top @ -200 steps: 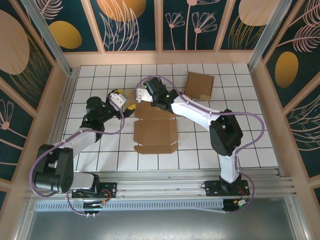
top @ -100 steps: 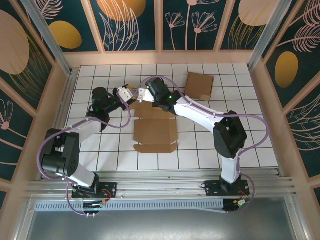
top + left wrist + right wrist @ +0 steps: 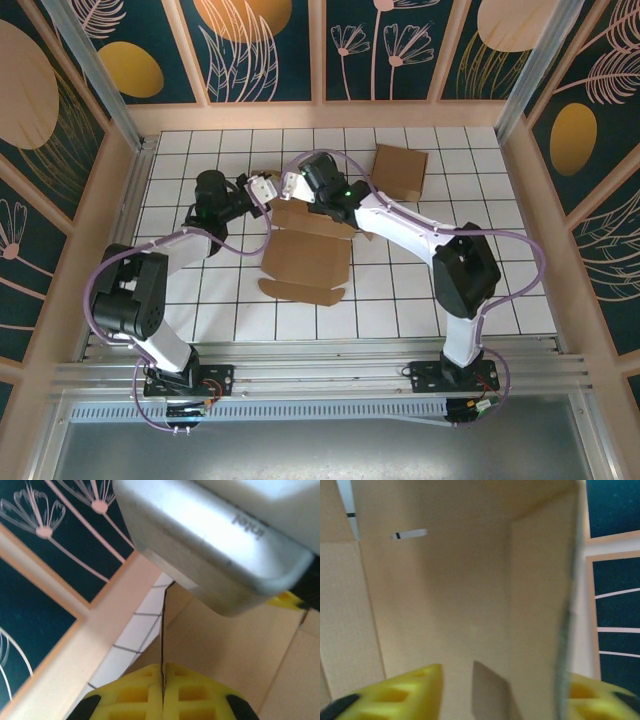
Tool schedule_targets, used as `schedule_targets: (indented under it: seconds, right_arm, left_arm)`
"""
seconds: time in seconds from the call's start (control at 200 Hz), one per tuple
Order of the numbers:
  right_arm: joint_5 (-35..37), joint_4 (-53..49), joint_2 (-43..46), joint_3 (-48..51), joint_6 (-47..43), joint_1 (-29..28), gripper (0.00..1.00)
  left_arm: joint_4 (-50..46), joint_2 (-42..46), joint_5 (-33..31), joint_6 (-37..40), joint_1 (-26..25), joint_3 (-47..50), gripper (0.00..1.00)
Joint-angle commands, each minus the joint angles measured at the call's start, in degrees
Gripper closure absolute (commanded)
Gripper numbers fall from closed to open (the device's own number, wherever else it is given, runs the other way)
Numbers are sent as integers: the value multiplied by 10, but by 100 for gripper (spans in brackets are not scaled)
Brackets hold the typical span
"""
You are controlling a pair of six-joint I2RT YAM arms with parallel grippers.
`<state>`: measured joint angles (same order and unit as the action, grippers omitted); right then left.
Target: Fold the paper box
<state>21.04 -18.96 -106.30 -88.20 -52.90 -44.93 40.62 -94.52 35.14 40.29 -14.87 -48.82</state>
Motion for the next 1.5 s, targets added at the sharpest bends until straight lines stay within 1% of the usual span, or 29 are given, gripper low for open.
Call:
schedule_targets:
  seconds: [0.0,0.02,0.05,0.105,0.16,0.185,0.22,0.27,0.31,0.41,0.465,0.511,0.586,0.671,0.781,0.861,0.986,1.101,1.201,1.276,1.311,1.341,1.376,1.401,1.446,1.492]
  right_arm:
    - [-122,12,96,-1,122,9,31]
    - [-151,5,109,1,144,18,26]
    - [-196,-1,126,3,176,38,22]
    - [-304,4,157,15,249,81,14]
    - [-403,20,178,28,333,130,7]
    - [-462,28,183,31,368,148,6]
    - [-514,38,184,33,414,176,6]
    - [-567,45,178,32,469,206,6]
    - [-588,40,166,26,501,225,6]
    - [-598,-10,117,-6,532,258,9]
    - [-595,-43,83,-30,530,271,10]
    - [-605,-70,56,-49,508,277,10]
    - [-606,-107,11,-84,465,277,10]
    - [-613,-135,-33,-113,433,277,10]
    - [-645,-156,-70,-126,405,269,11]
    - [-654,-172,-85,-127,396,259,13]
    - [-644,-164,-82,-98,395,249,18]
    - [-635,-140,-72,-70,416,245,29]
    - [-589,-122,-58,-47,435,236,38]
    - [-562,-106,-40,-23,440,225,38]
    - [-553,-93,-28,-9,441,219,38]
    - [-547,-80,-16,6,442,214,36]
    - [-537,-65,2,21,442,207,35]
    - [-527,-52,13,32,439,201,32]
    - [-503,-35,34,53,422,190,25]
    - [-470,-15,56,76,397,179,21]
  left_arm:
    - [54,-46,3,76,-6,-26,100]
    - [59,-56,11,88,-5,-30,100]
    - [72,-68,23,104,-5,-36,100]
    - [94,-87,54,137,-6,-42,100]
    - [95,-106,90,170,-6,-53,100]
    - [92,-113,106,173,-6,-62,100]
    - [88,-123,123,174,-6,-66,100]
    - [93,-135,140,175,-5,-85,100]
    - [107,-143,145,172,-6,-85,100]
    - [132,-151,143,173,-7,-79,100]
    - [114,-153,139,198,-7,-80,100]
    - [89,-154,135,222,-7,-83,100]
    - [71,-156,129,254,-8,-82,100]
    - [64,-157,124,273,-8,-82,100]
    - [48,-159,117,292,-10,-88,100]
    - [43,-159,120,297,-11,-94,100]
    - [37,-160,123,298,-11,-103,100]
    - [44,-152,120,286,-16,-101,100]
    - [61,-135,112,249,-23,-85,100]
    - [104,-116,101,167,-32,-66,93]
    - [123,-106,92,132,-36,-48,92]
    - [133,-98,79,109,-41,-37,94]
    - [136,-88,62,99,-49,-25,97]
    - [136,-83,50,102,-55,-17,100]
    - [134,-76,31,111,-64,-6,100]
    - [128,-76,22,113,-68,-2,100]
